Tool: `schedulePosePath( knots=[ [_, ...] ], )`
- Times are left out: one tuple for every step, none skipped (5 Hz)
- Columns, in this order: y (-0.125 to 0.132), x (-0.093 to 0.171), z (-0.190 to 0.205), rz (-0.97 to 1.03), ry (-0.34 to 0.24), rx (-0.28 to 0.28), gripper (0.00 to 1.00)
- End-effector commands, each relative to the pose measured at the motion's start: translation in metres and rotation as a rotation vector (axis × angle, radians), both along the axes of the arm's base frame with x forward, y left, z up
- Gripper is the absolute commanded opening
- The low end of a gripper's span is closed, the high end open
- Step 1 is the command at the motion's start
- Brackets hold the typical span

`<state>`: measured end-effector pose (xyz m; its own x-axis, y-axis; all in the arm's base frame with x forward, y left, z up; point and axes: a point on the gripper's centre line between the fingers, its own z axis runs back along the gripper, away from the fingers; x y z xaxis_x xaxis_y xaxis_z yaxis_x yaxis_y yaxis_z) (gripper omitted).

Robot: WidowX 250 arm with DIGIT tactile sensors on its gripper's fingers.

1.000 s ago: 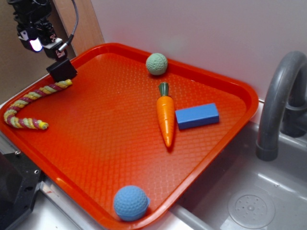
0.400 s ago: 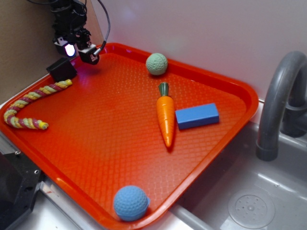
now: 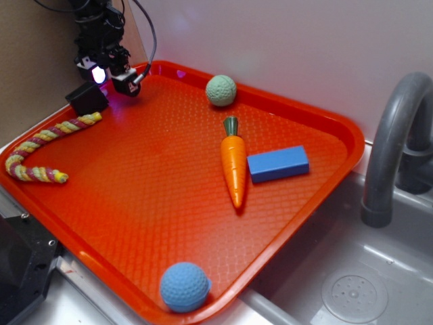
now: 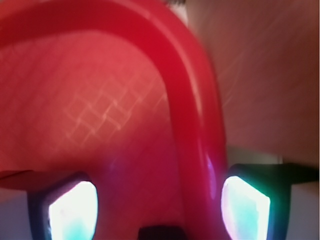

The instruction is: Grab the black box.

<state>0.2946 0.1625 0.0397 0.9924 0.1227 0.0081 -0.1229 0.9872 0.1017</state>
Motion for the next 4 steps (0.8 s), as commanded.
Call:
schedulePosePath(
  knots=[
    [0.007,-0.002,0.038,0.018,-0.111,0.043,1.0],
    [0.01,-0.004,0.041,0.03,-0.119,0.049,1.0],
    [0.012,-0.023,0.052,0.029,-0.12,0.051,1.0],
    [0.014,-0.035,0.059,0.026,-0.118,0.061,1.0]
  ],
)
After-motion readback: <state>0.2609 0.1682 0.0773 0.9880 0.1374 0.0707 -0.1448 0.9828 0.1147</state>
